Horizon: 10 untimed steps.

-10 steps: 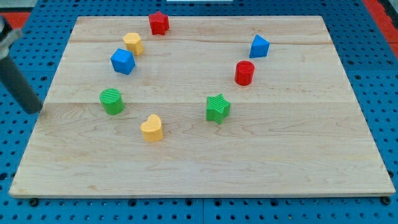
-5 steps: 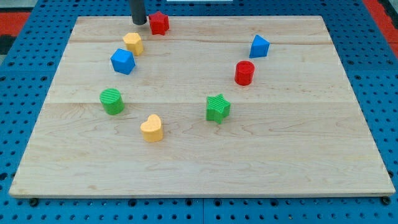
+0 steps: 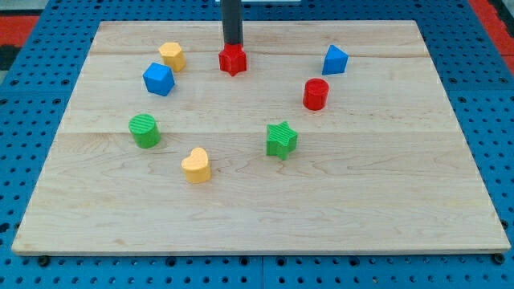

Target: Move the red star to the left side of the green star

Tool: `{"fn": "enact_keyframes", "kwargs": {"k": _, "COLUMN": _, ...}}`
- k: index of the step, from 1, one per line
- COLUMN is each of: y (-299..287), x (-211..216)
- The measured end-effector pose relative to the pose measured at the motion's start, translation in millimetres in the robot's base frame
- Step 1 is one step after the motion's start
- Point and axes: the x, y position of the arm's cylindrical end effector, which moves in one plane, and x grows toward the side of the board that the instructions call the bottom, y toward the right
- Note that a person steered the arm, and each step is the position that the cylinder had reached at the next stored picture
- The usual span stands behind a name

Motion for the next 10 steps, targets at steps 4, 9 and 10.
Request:
{"fn": "enact_keyframes", "kwargs": {"k": 4, "y": -31, "x": 94}}
{"fn": "enact_keyframes", "kwargs": {"k": 9, "y": -6, "x": 126}}
{"fn": "enact_keyframes", "kwargs": {"k": 10, "y": -11, "x": 154}}
